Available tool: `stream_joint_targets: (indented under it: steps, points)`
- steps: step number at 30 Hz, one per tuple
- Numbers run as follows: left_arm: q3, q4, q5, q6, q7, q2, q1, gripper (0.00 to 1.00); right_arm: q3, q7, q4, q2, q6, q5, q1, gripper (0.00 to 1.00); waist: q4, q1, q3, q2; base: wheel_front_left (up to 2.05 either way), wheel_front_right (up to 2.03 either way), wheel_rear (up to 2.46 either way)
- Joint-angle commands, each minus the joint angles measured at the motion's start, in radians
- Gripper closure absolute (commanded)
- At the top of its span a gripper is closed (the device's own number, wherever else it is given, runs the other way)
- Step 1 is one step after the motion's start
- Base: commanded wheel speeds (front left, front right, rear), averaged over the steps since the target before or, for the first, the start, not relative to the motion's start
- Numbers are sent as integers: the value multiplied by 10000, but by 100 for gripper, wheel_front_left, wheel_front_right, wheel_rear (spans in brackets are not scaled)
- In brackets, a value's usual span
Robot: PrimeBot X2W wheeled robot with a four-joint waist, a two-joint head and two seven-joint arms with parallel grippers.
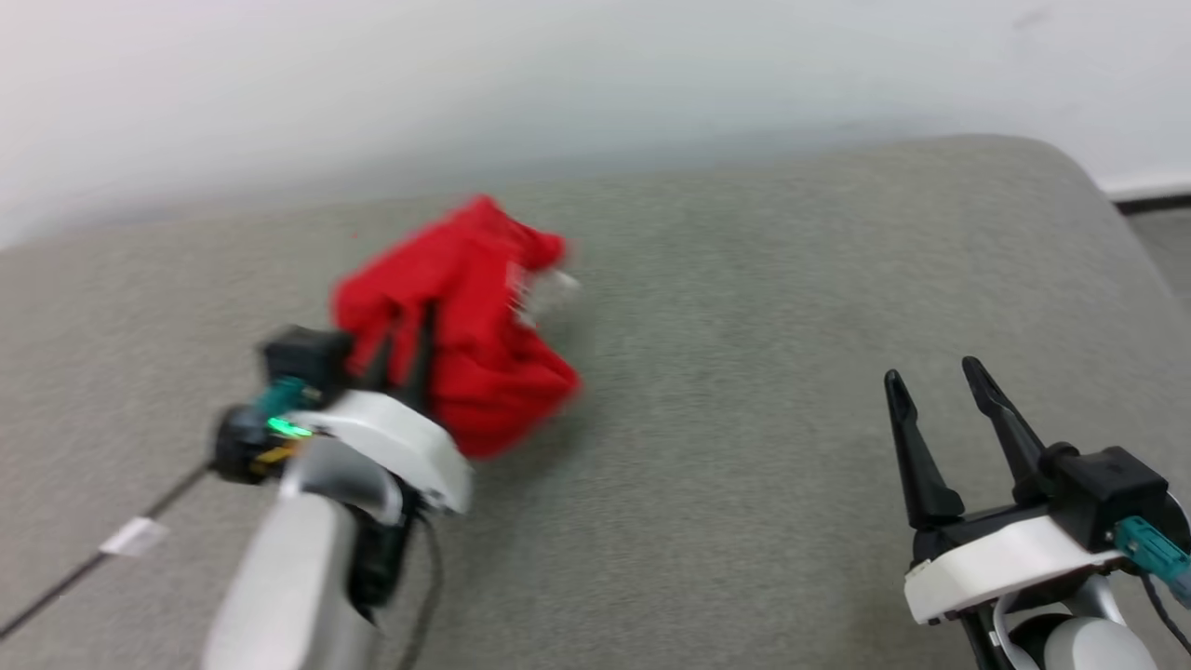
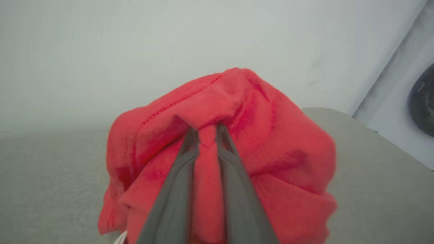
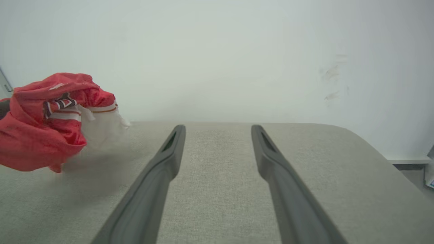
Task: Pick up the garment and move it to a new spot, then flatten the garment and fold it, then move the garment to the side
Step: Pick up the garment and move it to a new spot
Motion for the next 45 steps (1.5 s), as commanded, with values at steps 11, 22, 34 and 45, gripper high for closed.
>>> stream_joint_targets:
  steps: [11,22,34,45]
  points:
    - [-1822,912,79,-407,400,-777,1201,66,47,-207,-36,18,-7,263,-100,0,-1004,3,805,-1,0,0,0]
    - [-2297,226,492,-240,-1222,-869,1158,0,25,-75,166,17,-7,51,41,0,-119,3,151,-1,0,0,0]
    - [-930,-943,152,914,-2037,-270,2108,0,-210,369,-121,17,-7,-90,565,0,829,3,-627,-1,0,0,0]
    - [-140,-1599,-162,1273,-1680,636,3347,0,-271,561,-173,16,-7,50,1029,0,903,3,-1030,-1,0,0,0]
